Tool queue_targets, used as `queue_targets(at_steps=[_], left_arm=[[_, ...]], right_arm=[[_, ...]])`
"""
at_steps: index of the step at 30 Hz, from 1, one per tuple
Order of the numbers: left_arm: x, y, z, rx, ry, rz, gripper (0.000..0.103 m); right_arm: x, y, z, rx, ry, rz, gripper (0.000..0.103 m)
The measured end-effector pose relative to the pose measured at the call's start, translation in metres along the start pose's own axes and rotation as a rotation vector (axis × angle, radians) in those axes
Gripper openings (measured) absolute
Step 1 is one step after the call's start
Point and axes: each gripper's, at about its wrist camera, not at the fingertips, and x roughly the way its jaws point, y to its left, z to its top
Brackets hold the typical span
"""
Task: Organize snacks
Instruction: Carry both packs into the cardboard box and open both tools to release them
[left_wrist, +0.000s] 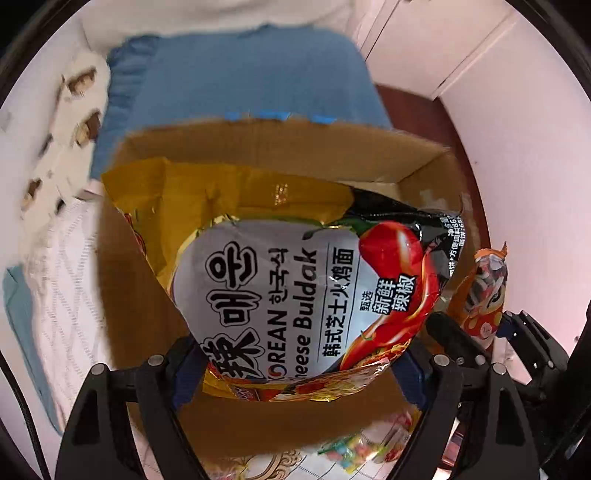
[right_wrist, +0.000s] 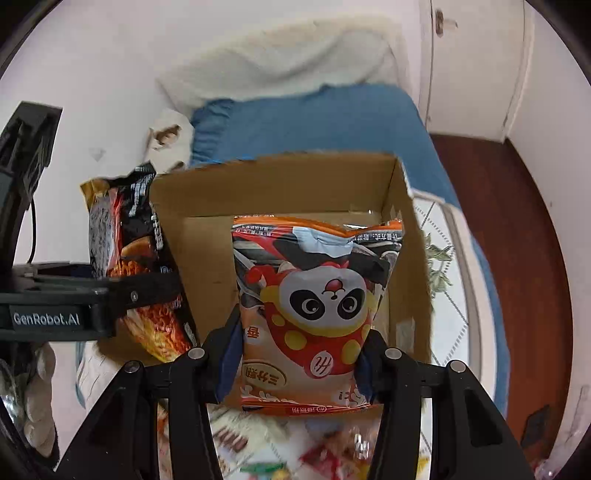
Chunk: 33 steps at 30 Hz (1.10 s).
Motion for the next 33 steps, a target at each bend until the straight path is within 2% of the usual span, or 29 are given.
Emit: queue_targets(at_steps=[4,7,12,14,15,17,18,19,23,26,30,33], left_arm=[[0.040,0.012,0.027,-0.043,0.079,-0.025,0.085],[0.053,0.010,0.040,-0.070,0.108,-0.028,0.085],[0.069,0.012,0.047,-0.082,0.162,-0.038,0.086],[0.069,0.008,0.052,-0.083,0.158,-0.032,0.086],[0.069,0.014,0.050,-0.087,0.158,-0.031,0.087],[0.068,0.014,0.048,-0.093,0.159,-0.041,0.093],[0.066,0.013,0.047,-0.090,0.156,-0.038,0.093],[0.063,0.012,0.045,-0.090,0.149,-0.035,0.093],[0.044,0.009,0.033,-0.088,0.120,-0.047,0.094],[0.024,0.008,0.018,-0.099,0.068,-0.014,0.094],[-0.014,0.004,-0.009,-0.106,-0.031,0.035,0.094],[-0.035,-0.001,-0.030,-0.081,-0.097,0.090,0.094]], right_arm=[[0.055,-0.006,0.025,-0.015,0.088,-0.023,0.053],[0.088,-0.010,0.037,-0.008,0.135,-0.019,0.053],[0.120,-0.009,0.046,-0.030,0.165,-0.020,0.053],[0.128,-0.007,0.051,-0.042,0.177,-0.019,0.054],[0.132,-0.008,0.054,-0.042,0.177,-0.021,0.056],[0.137,-0.010,0.058,-0.044,0.196,-0.022,0.070],[0.141,-0.013,0.060,-0.037,0.203,-0.039,0.088],[0.143,-0.015,0.060,-0.032,0.202,-0.038,0.092],[0.142,-0.021,0.061,-0.022,0.207,-0.022,0.093],[0.133,-0.025,0.058,-0.012,0.198,-0.020,0.093],[0.108,-0.025,0.050,0.003,0.174,-0.039,0.093],[0.070,-0.023,0.035,0.012,0.148,-0.063,0.093]])
